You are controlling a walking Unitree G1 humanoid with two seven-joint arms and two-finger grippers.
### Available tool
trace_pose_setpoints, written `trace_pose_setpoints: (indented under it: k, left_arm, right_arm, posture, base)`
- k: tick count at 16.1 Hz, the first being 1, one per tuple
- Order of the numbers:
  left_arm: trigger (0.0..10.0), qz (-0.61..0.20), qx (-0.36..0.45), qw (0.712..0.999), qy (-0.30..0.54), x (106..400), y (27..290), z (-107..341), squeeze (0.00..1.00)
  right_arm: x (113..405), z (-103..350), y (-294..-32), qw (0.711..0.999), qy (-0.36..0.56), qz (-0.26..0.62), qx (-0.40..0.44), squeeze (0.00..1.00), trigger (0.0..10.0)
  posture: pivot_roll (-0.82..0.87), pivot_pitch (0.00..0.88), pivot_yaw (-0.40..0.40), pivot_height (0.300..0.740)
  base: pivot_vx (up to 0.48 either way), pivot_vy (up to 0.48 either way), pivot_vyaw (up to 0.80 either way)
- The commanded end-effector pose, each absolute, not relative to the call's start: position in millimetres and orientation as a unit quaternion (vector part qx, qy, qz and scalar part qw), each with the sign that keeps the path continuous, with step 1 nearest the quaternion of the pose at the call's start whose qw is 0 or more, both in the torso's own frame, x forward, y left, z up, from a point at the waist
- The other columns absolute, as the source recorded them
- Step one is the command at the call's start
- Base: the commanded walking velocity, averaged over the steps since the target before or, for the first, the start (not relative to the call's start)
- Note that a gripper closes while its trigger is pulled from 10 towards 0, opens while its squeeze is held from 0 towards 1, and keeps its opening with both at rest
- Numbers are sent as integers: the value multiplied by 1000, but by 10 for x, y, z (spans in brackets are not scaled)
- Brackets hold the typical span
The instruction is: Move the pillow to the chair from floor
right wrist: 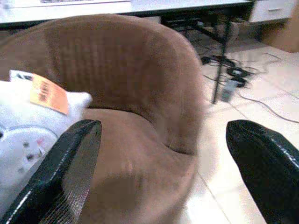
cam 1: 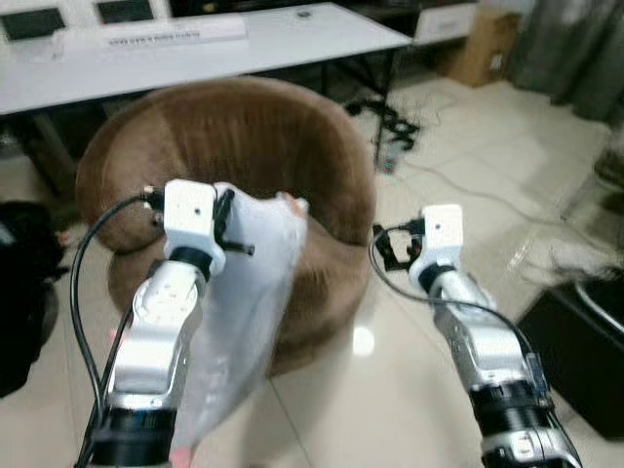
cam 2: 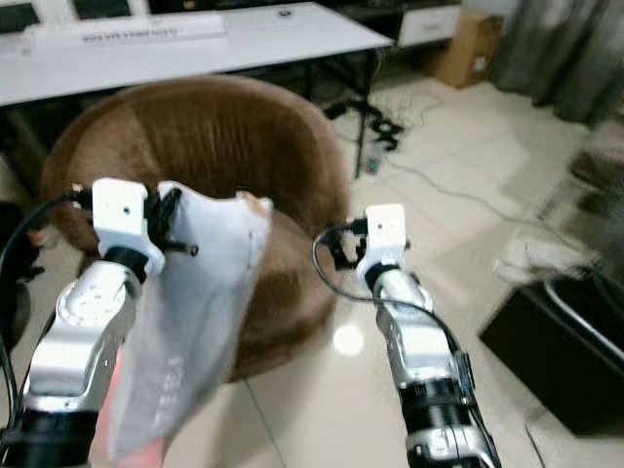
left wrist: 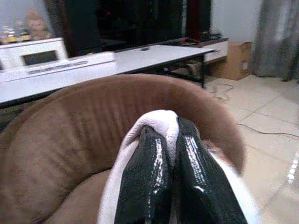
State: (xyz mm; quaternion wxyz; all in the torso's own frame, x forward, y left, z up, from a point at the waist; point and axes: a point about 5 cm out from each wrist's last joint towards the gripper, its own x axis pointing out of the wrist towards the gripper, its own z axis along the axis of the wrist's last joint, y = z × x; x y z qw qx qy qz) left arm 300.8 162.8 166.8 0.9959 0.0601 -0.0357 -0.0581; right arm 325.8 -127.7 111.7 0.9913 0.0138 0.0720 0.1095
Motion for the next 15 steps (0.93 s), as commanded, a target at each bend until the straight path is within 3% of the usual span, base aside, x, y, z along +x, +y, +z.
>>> trace_pose_setpoints:
  k: [1,15]
  left_arm:
    - [10000,-47,68,994,-66,3006,1695,1801,0]
    - [10000,-48,71,994,-65,3017,1687,1795,0]
  right_arm:
    - [3261,1153,-1177,990,66,126,17,0,10000]
    - [3274,1159,-1179,990,66,125,19,0,10000]
  posture:
    - [118,0,18,740]
    - [115,0,22,740]
  base:
    - [431,0,0]
    - [434,0,0]
